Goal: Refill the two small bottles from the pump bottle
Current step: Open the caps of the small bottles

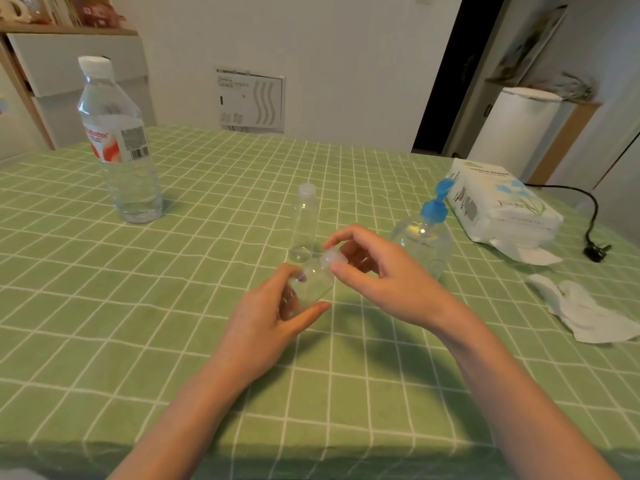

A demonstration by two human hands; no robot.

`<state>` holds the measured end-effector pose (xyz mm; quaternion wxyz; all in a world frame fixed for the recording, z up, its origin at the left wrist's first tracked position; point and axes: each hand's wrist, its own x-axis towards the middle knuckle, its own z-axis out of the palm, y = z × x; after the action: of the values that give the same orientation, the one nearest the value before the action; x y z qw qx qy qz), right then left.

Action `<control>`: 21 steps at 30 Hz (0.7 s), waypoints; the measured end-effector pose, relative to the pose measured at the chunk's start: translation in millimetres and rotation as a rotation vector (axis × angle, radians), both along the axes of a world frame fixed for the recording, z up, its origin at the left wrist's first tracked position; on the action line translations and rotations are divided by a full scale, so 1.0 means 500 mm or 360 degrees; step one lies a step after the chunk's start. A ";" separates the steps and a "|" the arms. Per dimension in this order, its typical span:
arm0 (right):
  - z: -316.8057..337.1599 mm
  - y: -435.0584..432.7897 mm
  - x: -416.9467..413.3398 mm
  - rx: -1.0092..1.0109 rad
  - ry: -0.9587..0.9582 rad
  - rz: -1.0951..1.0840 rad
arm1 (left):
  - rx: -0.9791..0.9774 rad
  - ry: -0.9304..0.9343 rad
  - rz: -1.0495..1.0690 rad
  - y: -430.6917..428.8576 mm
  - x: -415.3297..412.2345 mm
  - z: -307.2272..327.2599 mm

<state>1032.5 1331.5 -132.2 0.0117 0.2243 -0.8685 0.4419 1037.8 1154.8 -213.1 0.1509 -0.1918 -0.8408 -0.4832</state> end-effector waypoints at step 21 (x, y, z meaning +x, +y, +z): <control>0.009 0.005 0.003 0.0109 -0.0109 0.0059 | -0.0063 0.0016 0.0003 -0.002 0.006 -0.007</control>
<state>1034.1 1334.0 -127.5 -0.0339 0.2254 -0.8786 0.4196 1040.6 1153.9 -216.6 0.1518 -0.1964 -0.8496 -0.4654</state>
